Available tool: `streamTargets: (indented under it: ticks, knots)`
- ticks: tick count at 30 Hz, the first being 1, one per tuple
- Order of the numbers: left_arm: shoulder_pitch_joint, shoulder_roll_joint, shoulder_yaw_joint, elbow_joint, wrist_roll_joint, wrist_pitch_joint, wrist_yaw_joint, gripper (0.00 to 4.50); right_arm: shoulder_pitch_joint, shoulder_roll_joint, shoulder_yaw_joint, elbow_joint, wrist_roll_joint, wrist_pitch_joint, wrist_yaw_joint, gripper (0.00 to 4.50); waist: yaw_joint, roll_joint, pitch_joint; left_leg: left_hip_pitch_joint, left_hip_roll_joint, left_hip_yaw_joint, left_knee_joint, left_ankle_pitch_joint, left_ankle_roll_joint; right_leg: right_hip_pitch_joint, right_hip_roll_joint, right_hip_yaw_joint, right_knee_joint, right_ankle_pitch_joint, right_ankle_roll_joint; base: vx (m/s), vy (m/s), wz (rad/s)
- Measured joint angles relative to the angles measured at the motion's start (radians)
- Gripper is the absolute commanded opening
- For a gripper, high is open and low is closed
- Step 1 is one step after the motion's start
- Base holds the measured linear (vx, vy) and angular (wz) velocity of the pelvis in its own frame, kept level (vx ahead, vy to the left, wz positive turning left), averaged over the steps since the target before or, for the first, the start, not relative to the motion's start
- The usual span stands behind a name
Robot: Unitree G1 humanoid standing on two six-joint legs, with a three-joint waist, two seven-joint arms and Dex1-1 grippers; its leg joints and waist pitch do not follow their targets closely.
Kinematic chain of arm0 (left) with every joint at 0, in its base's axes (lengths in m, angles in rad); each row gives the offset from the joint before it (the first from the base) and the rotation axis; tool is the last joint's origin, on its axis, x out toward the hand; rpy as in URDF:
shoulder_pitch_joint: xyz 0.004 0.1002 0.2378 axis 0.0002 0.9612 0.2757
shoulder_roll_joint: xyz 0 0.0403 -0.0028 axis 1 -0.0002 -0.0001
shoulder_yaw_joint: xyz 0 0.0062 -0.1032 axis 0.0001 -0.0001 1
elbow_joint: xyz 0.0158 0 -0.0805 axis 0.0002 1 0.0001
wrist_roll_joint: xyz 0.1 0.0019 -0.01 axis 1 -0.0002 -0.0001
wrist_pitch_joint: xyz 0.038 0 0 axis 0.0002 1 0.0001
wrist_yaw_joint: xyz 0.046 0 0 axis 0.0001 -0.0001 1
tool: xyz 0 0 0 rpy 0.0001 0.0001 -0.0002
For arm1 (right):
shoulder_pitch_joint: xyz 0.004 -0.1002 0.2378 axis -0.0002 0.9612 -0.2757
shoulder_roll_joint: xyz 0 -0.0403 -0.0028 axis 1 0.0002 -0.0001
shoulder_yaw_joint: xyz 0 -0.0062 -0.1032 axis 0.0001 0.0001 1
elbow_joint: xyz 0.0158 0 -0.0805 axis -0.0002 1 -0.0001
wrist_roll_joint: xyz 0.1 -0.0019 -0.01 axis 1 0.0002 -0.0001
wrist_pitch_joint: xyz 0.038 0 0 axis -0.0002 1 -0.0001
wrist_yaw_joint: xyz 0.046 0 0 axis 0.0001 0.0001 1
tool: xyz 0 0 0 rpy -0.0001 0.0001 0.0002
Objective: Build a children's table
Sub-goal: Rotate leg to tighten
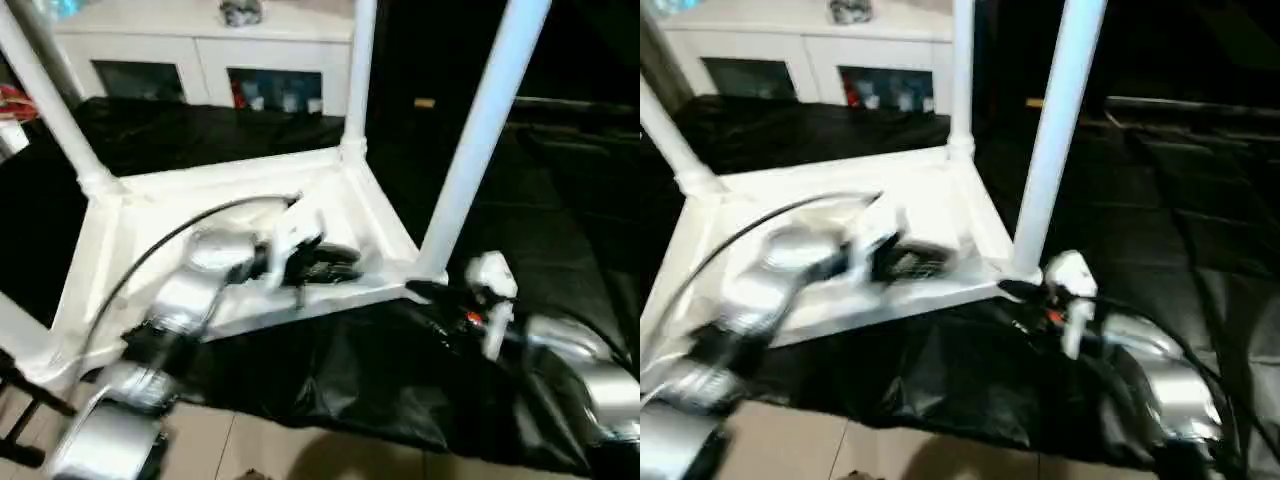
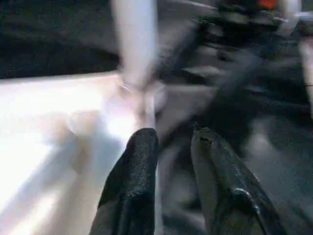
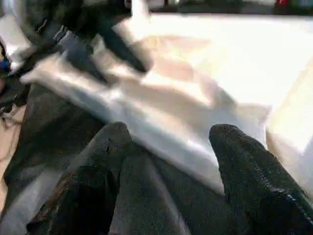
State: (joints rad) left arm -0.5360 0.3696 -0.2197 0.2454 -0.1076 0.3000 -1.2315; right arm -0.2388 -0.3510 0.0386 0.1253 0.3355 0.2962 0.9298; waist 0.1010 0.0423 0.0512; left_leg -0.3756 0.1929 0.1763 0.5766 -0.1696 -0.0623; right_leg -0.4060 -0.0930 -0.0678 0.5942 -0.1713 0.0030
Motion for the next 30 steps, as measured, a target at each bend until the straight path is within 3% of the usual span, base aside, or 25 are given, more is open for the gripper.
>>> streamTargets:
  ticks: [3, 8, 9, 11, 16, 19, 30]
  knots:
    - [0.045, 0.039, -0.007, -0.098, -0.03, 0.081, -0.011, 1.96, -0.017, 0.049, 0.021, 0.026, -0.026, -0.015, -0.053, 3.0, 0.005, 0.001, 0.0, 0.0, 0.0, 0.0, 0.0, 0.0, 0.0, 0.001, 0.0, 0.001, 0.0, 0.0, 0.0, 0.0, 0.0, 0.0]
    - [0.181, 0.161, -0.01, -0.287, -0.058, 0.242, -0.038, 2.24, -0.103, 0.167, 0.026, 0.145, -0.076, -0.03, -0.222, 3.0, -0.017, 0.004, 0.001, 0.002, -0.001, 0.001, -0.001, 0.0, -0.001, 0.001, 0.001, 0.003, 0.001, 0.0, 0.0, 0.0, 0.0, 0.0]
    - [0.189, 0.166, -0.014, -0.298, -0.058, 0.261, -0.041, 2.46, -0.11, 0.181, 0.027, 0.16, -0.078, -0.035, -0.241, 3.0, -0.017, 0.005, 0.001, 0.002, -0.001, 0.001, -0.001, 0.0, -0.001, 0.001, 0.001, 0.003, 0.001, 0.0, 0.0, 0.0, 0.0, 0.0]
    - [0.213, 0.185, -0.025, -0.326, -0.047, 0.288, -0.035, 2.49, -0.148, 0.235, 0.025, 0.217, -0.104, -0.052, -0.321, 3.0, -0.017, 0.009, 0.002, 0.002, -0.001, 0.0, -0.001, 0.001, -0.002, 0.001, 0.001, 0.003, 0.001, 0.0, 0.0, 0.0, 0.0, 0.0]
    - [0.223, 0.194, -0.09, -0.297, 0.042, 0.288, 0.058, 2.92, -0.252, 0.316, -0.01, 0.366, -0.161, -0.133, -0.57, 3.0, -0.016, 0.012, 0.002, 0.003, -0.001, 0.0, -0.002, 0.002, -0.003, 0.001, 0.001, 0.003, 0.001, 0.0, 0.0, 0.0, 0.0, 0.0]
    - [0.224, 0.182, -0.092, -0.267, 0.069, 0.285, 0.116, 3.2, -0.282, 0.337, -0.034, 0.424, -0.181, -0.162, -0.668, 3.0, -0.015, 0.011, 0.002, 0.002, -0.002, 0.0, -0.002, 0.002, -0.004, 0.001, 0.001, 0.003, 0.001, 0.0, 0.0, 0.0, 0.0, 0.0]
    - [0.206, 0.174, -0.106, -0.18, 0.135, 0.229, 0.245, 4.13, -0.375, 0.282, -0.136, 0.638, -0.203, -0.282, -0.885, 3.0, -0.011, 0.011, 0.002, 0.002, -0.002, -0.001, 0.001, 0.002, -0.004, 0.004, 0.001, 0.004, 0.002, 0.0, 0.0, 0.0, 0.0, 0.0]
